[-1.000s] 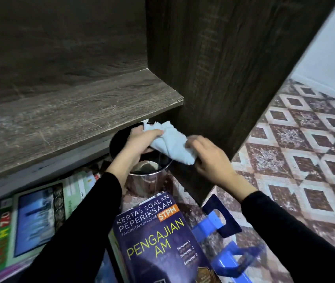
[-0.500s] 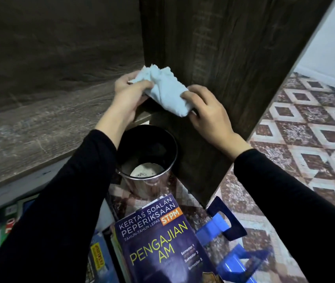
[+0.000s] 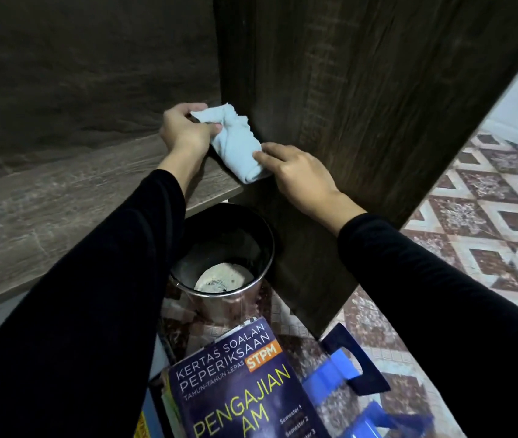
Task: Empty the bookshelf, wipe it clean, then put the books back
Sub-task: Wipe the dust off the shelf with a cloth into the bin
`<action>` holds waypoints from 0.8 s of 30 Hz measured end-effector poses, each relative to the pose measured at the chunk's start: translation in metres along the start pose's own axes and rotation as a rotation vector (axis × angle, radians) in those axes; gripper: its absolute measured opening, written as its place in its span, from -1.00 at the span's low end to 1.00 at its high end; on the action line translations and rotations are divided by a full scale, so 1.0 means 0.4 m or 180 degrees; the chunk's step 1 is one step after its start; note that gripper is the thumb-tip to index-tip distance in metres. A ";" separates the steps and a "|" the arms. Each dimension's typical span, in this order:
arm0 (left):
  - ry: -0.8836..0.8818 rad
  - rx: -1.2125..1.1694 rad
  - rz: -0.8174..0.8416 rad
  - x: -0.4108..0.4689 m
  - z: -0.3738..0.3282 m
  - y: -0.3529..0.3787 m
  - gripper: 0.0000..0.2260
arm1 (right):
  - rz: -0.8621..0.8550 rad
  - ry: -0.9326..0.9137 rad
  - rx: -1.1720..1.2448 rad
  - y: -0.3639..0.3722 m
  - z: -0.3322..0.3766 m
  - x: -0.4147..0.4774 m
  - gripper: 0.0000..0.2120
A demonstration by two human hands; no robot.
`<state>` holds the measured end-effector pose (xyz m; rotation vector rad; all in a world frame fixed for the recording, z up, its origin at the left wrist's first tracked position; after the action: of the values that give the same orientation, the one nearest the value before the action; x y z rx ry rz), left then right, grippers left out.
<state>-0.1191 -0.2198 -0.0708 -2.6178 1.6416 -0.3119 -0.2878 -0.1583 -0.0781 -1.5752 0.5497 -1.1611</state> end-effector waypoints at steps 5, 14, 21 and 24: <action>-0.0034 0.0359 -0.0192 0.029 0.022 -0.011 -0.68 | 0.0340 0.0108 -0.0341 0.007 0.011 0.037 -0.58; 0.0394 0.1507 -0.0014 0.023 0.002 0.000 -0.61 | 0.0348 0.0583 -0.0076 0.037 0.004 0.035 -0.47; 0.1194 0.1732 0.0211 -0.088 -0.068 -0.001 -0.69 | -0.0468 0.0875 0.0719 -0.018 0.025 -0.082 -0.44; 0.1334 0.1735 0.0340 -0.177 -0.084 0.013 -0.69 | -0.0606 0.0953 0.0779 -0.035 0.032 -0.135 -0.52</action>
<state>-0.1598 -0.1560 -0.0493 -2.1371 1.4971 -1.1787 -0.3024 -0.1037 -0.0865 -1.2721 0.4365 -1.5618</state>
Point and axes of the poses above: each hand's wrist, its own x-axis towards the middle knuckle, its own y-axis out of the palm, z = x × y, the point moved 8 cm from there along x, towards the middle knuckle, and after that the axes turned 4 degrees about y, right-handed, at the moved point
